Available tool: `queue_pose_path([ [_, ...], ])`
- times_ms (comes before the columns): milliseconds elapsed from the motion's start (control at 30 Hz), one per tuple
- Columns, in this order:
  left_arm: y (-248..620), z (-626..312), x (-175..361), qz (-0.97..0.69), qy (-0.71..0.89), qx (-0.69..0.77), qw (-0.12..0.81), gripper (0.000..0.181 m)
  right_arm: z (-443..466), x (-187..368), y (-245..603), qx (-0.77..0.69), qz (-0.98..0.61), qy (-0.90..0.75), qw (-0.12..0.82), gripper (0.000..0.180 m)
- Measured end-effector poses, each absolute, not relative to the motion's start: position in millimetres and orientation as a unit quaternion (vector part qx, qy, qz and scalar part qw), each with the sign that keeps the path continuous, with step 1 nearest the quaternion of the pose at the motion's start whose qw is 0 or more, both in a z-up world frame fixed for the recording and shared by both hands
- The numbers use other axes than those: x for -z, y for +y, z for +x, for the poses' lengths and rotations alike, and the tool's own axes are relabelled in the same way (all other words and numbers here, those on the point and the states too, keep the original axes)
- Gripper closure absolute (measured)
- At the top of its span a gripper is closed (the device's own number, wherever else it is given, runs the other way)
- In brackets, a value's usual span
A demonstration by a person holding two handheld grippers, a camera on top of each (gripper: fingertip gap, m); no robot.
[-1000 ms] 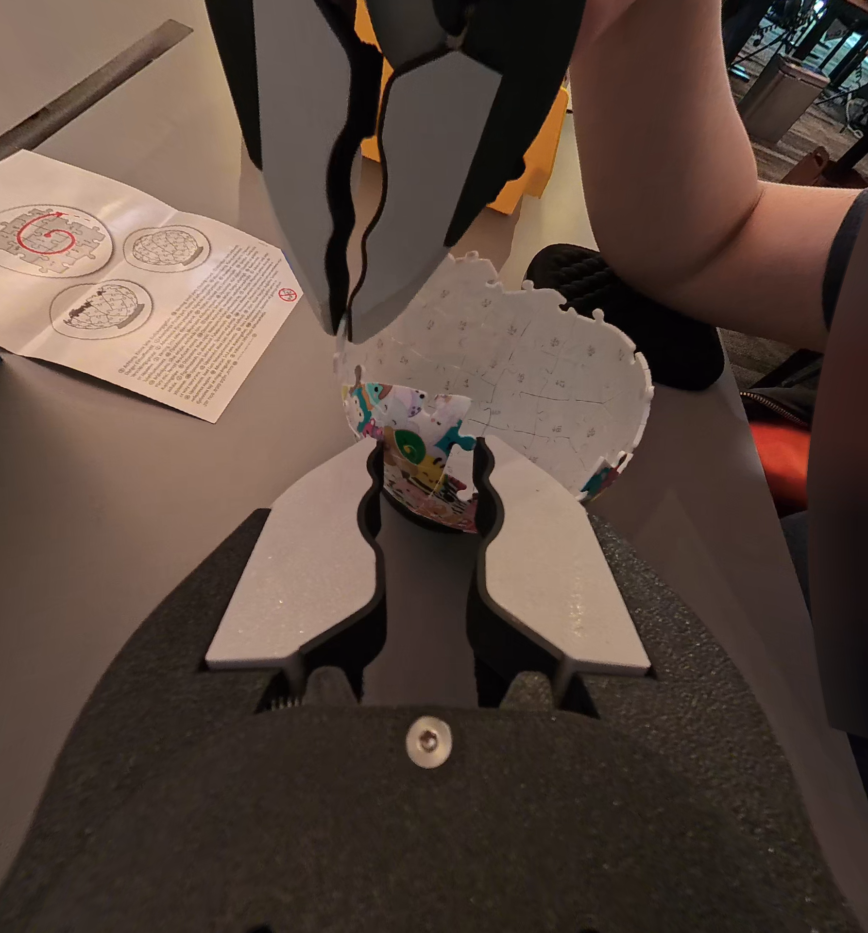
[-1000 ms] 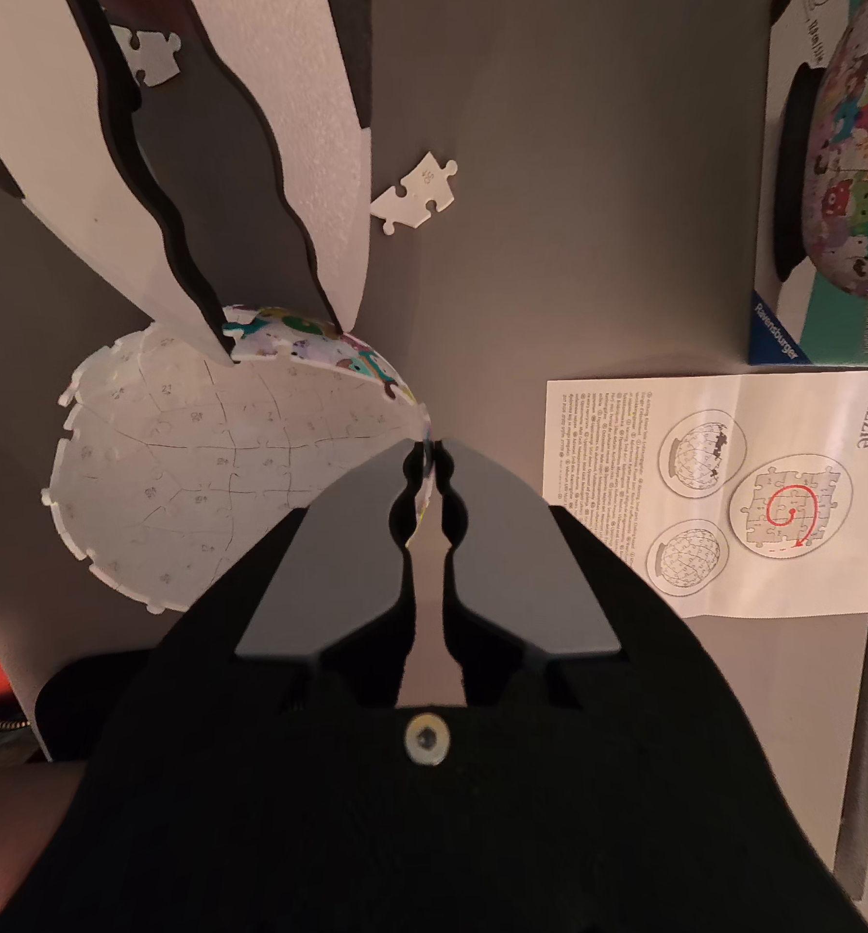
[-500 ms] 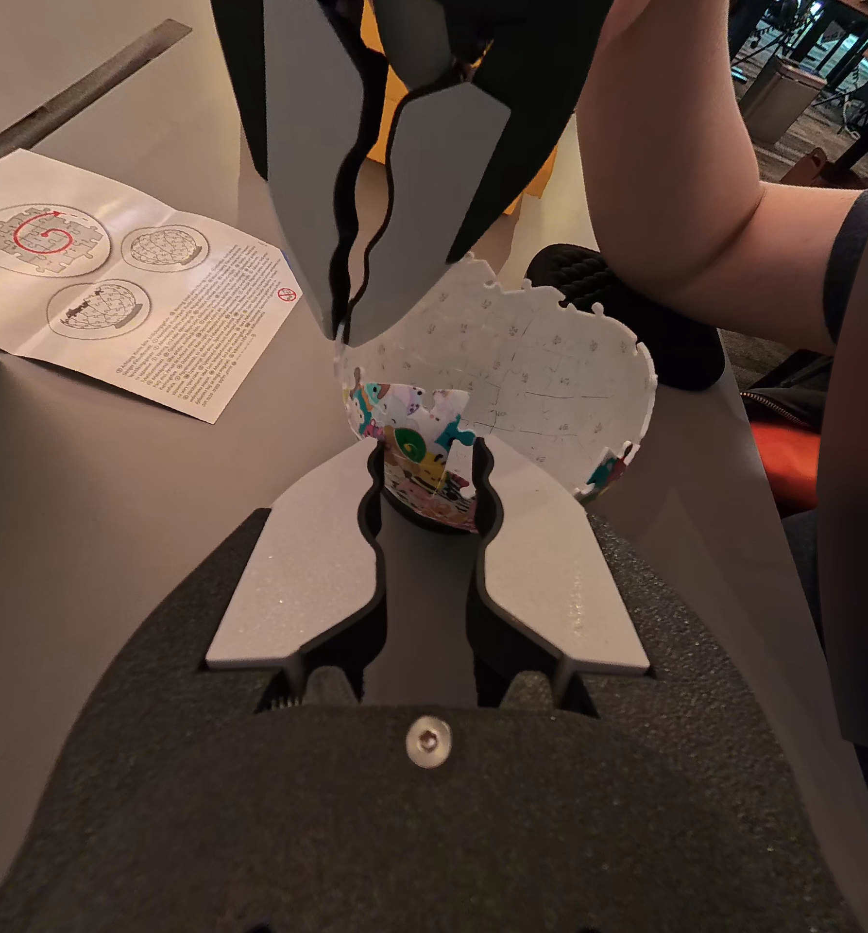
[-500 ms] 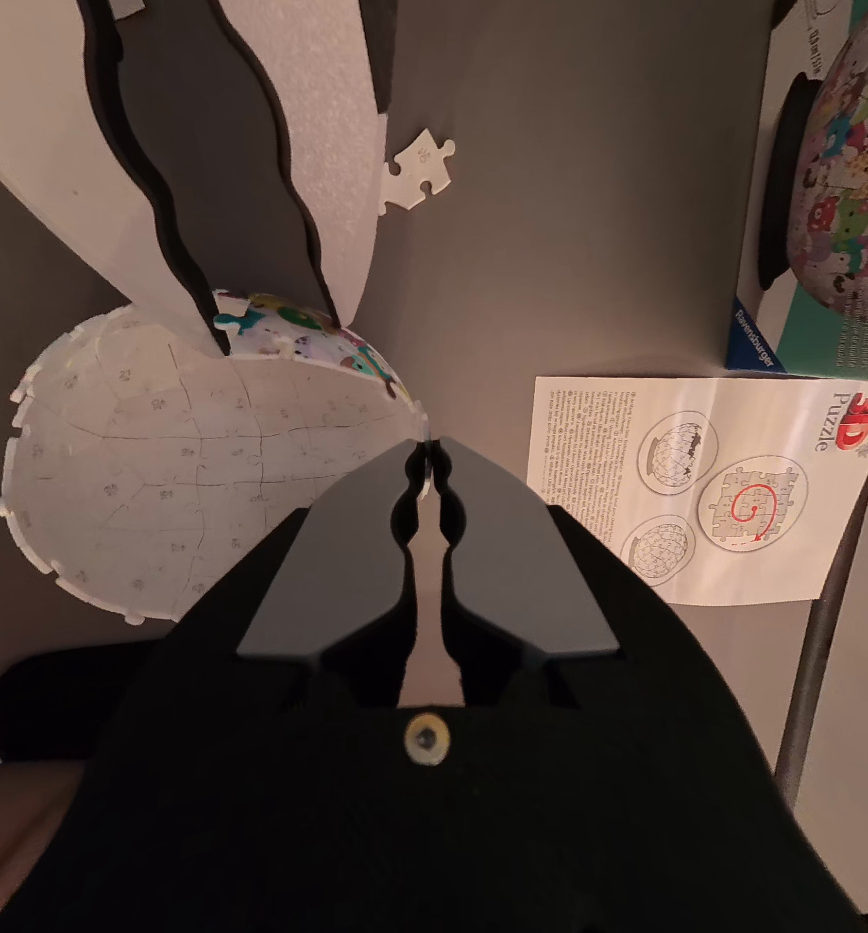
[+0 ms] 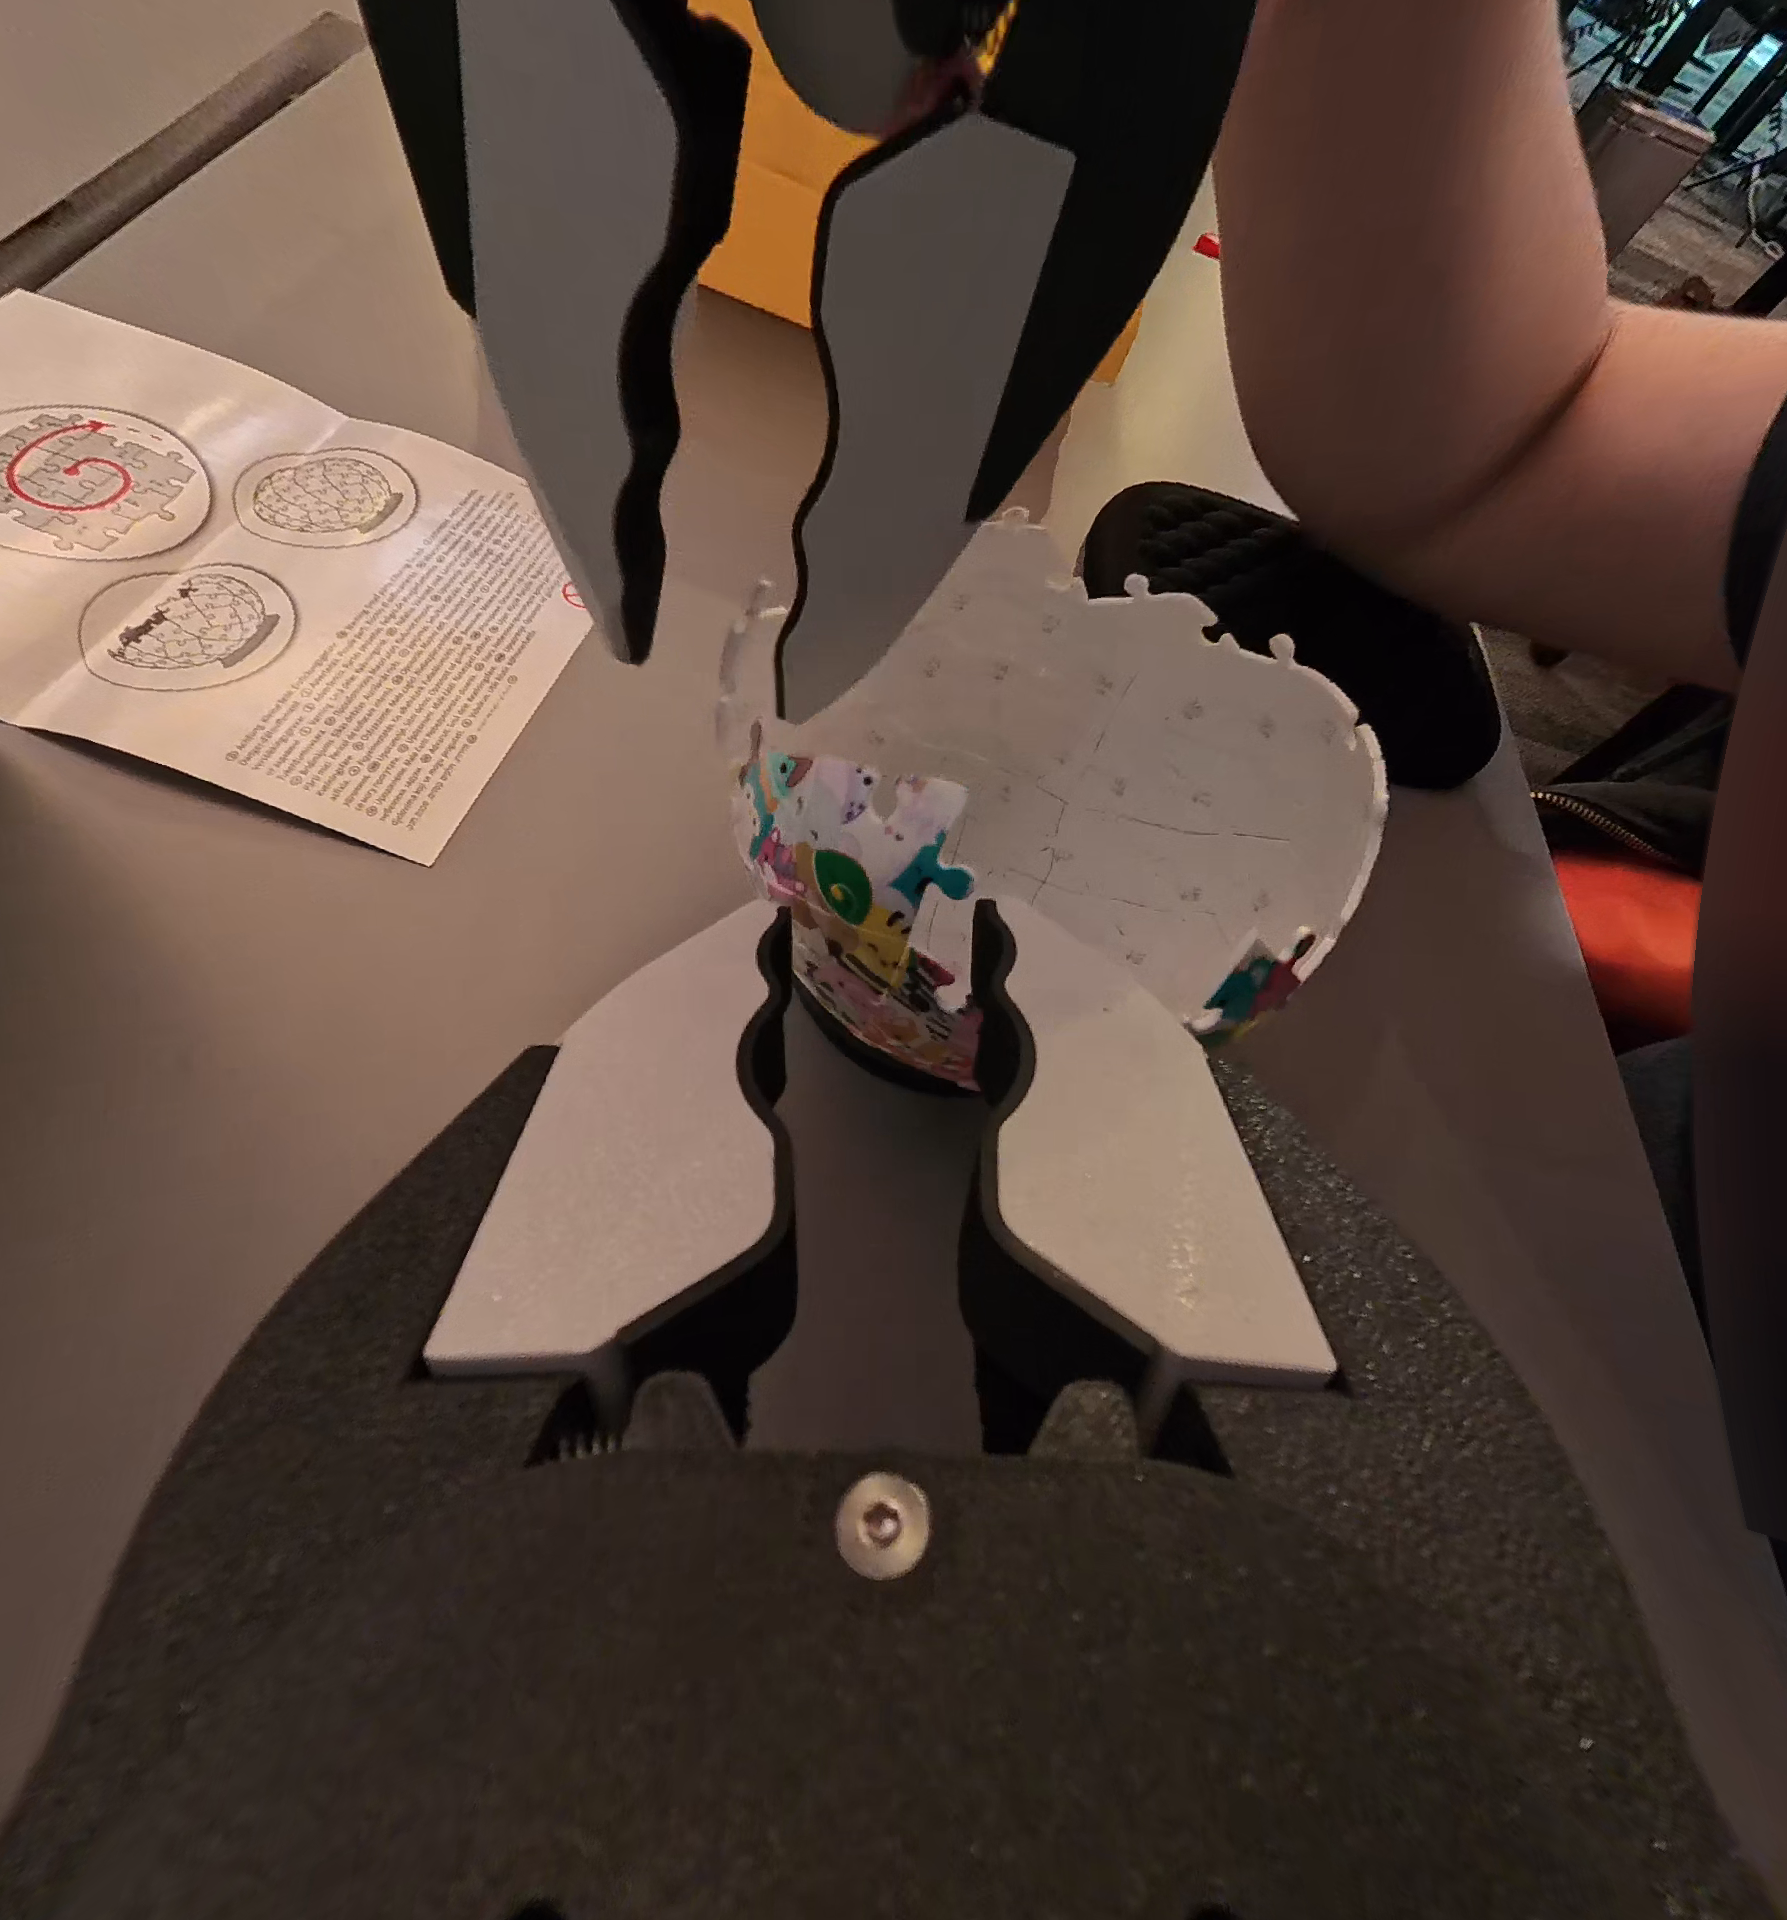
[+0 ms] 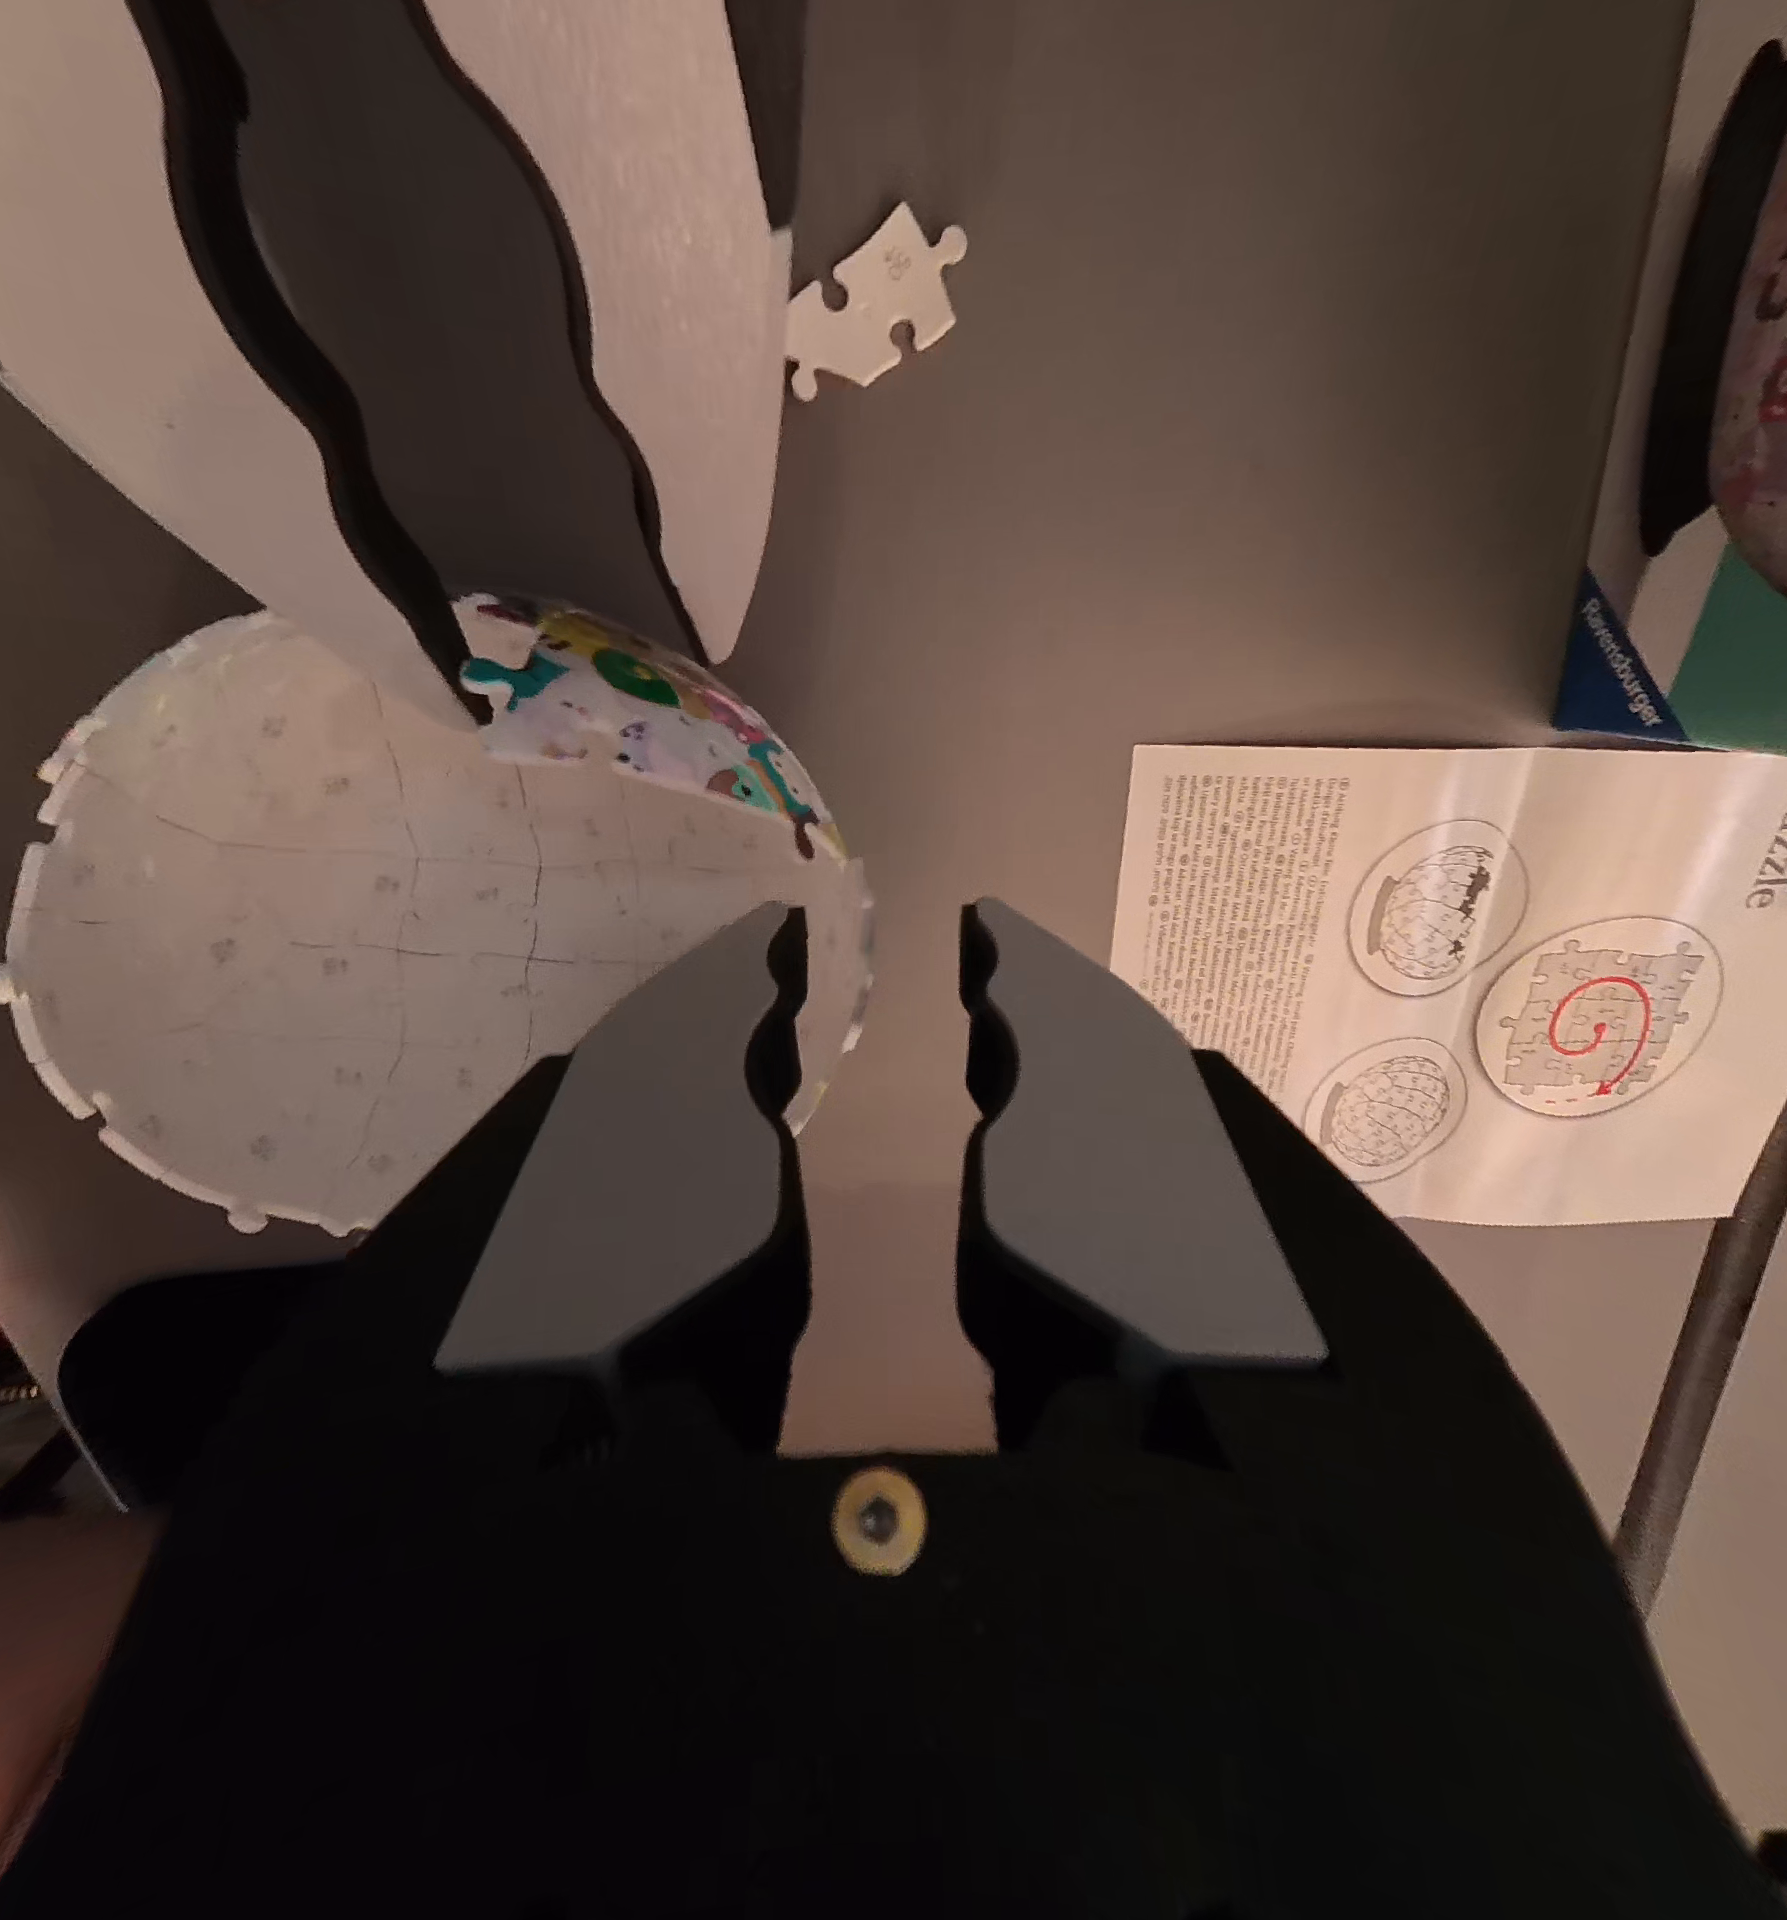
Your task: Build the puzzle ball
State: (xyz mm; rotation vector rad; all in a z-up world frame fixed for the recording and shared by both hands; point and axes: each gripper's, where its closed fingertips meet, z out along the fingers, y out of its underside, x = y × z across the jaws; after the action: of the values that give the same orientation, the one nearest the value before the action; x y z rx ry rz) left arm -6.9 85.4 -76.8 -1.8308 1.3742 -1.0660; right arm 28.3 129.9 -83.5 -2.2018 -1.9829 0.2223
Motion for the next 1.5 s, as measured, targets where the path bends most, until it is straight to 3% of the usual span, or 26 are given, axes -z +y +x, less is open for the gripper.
queue_pose_path([
  [500,83.8,-5.3,80.2,-0.690,0.520,0.406,0.297,0.148,40.7,105.3,129.9,-0.011,-0.707,-0.702,-0.081,0.151],
  [600,83.7,-5.9,81.0,-0.690,0.522,0.404,0.297,0.148,41.2,107.2,126.6,-0.015,-0.703,-0.703,-0.104,0.158],
  [800,83.2,-6.2,80.2,-0.689,0.522,0.405,0.297,0.148,41.5,104.7,119.6,-0.026,-0.695,-0.707,-0.132,0.173],
  [1500,81.2,-5.1,79.8,-0.687,0.525,0.405,0.296,0.148,47.1,110.5,116.8,0.026,-0.692,-0.702,-0.168,0.175],
])
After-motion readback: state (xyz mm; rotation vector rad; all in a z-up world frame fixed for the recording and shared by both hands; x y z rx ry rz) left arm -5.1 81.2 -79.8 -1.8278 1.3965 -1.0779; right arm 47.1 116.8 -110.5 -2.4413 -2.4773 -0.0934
